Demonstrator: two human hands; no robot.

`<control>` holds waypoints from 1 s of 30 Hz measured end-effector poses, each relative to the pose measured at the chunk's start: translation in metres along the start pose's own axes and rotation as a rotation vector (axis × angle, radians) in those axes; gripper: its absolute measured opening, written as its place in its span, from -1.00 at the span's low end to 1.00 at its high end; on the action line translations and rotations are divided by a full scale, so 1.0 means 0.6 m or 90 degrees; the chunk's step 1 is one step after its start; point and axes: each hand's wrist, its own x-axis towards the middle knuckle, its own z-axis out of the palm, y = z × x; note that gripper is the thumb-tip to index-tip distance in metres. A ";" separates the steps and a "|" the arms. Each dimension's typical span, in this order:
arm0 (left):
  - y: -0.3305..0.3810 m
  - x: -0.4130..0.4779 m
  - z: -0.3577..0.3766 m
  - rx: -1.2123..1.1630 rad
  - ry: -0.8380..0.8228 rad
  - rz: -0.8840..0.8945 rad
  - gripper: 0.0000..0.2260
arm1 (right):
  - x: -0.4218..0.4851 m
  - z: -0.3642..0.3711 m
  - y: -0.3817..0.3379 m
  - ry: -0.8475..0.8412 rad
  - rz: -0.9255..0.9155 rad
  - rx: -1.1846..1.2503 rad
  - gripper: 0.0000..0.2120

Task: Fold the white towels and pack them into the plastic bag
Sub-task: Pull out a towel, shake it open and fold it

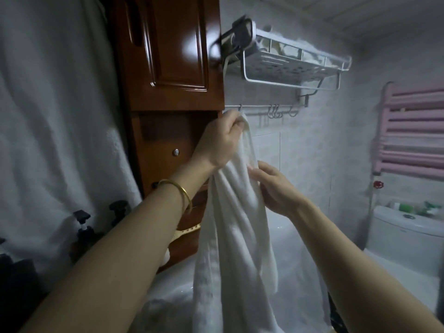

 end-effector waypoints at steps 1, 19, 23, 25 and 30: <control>0.005 0.003 -0.007 0.024 0.003 0.041 -0.88 | -0.001 0.001 0.001 -0.018 0.025 0.007 -0.70; -0.039 -0.031 -0.098 0.047 0.406 -0.007 -0.75 | -0.057 -0.110 0.172 0.342 0.331 -0.285 -0.71; -0.042 -0.048 -0.092 -0.327 0.397 -0.231 -0.81 | -0.044 -0.101 0.172 0.472 0.183 -0.333 -0.70; -0.041 -0.062 -0.090 -0.459 0.293 -0.338 -0.79 | -0.039 -0.085 0.166 0.511 0.122 -0.380 -0.68; -0.036 -0.108 -0.041 -0.129 -0.159 -0.405 -0.61 | -0.038 -0.035 0.134 0.461 -0.067 -0.567 -0.93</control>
